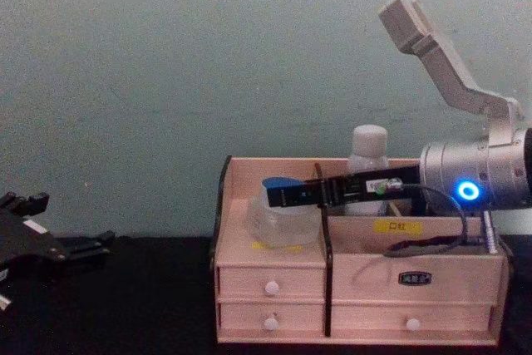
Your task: Pick up the facial cleanser and watermelon frost from the table and place them into the tiered storage box.
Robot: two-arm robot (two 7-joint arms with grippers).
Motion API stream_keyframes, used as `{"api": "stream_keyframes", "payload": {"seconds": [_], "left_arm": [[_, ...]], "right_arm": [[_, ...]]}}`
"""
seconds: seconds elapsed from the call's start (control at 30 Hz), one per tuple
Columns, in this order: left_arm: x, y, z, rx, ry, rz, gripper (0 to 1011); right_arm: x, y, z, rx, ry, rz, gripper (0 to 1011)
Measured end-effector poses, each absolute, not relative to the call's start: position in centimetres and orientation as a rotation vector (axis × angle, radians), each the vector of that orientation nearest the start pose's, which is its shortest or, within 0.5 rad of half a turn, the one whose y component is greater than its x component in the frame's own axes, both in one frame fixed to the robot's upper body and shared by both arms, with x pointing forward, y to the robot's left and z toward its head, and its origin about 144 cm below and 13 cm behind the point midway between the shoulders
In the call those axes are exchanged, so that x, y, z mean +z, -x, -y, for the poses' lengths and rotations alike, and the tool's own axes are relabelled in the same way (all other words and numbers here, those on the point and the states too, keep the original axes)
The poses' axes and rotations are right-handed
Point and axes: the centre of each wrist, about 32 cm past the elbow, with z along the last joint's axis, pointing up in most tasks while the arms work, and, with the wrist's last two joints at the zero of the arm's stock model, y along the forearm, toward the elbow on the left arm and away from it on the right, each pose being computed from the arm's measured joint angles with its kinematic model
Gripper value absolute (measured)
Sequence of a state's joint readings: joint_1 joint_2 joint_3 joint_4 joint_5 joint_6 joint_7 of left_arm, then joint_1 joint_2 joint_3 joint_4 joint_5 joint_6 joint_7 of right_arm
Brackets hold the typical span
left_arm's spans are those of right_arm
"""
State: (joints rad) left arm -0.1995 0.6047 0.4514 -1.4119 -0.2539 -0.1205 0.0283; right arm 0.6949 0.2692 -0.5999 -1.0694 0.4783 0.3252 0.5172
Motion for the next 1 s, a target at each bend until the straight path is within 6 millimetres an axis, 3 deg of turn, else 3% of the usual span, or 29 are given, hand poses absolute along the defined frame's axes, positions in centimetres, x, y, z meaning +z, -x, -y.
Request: {"api": "stream_keyframes", "payload": {"seconds": [0.6,1.0], "left_arm": [[113.98,-48.86,-30.97,1.248,-0.304,0.285,1001],[113.98,-48.86,-30.97,1.248,-0.304,0.285,1001]], "right_arm": [[122.21,-61.71,19.28,-0.705,0.273,-0.196,710],[122.20,-61.69,19.30,-0.705,0.272,-0.196,997]]}}
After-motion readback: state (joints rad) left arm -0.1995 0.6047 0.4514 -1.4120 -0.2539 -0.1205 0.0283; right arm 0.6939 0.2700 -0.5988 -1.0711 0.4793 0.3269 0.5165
